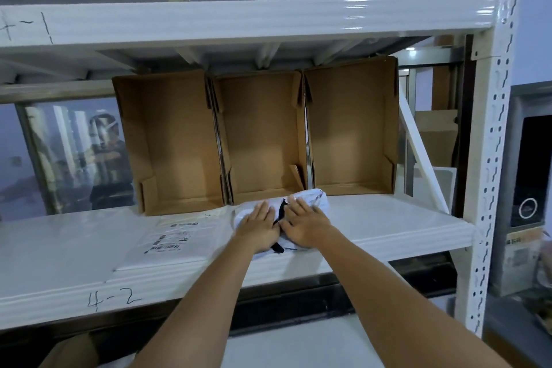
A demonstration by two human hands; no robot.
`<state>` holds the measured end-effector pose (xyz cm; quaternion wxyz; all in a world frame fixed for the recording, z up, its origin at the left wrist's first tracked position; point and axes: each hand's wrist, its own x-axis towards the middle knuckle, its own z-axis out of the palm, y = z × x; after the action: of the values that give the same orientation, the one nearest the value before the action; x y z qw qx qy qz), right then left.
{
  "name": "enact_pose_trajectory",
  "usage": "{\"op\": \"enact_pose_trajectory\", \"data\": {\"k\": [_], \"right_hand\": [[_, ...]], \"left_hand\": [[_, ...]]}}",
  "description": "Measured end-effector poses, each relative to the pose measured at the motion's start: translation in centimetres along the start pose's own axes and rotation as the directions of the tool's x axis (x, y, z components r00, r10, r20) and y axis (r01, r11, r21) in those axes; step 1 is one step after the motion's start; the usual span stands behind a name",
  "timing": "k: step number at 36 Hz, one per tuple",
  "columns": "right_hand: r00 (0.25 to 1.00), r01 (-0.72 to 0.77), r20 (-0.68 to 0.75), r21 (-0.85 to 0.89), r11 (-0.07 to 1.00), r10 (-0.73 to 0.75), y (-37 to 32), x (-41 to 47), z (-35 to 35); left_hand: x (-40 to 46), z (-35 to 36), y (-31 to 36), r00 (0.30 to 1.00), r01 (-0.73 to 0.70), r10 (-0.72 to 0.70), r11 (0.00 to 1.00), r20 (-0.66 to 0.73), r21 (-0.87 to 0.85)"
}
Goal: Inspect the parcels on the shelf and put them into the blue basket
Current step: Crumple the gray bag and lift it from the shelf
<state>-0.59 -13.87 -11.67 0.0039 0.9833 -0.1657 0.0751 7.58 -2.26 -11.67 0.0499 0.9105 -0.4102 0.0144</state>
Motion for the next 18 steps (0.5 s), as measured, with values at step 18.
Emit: {"op": "enact_pose_trajectory", "data": {"k": [18], "right_hand": [[0.998,-0.026,0.061,0.067,0.997,0.022,0.0,-0.3,-0.5]], "left_hand": [[-0.1,0.8,-0.1,0.992,0.023,-0.032,0.997,-0.125,-0.074]]}}
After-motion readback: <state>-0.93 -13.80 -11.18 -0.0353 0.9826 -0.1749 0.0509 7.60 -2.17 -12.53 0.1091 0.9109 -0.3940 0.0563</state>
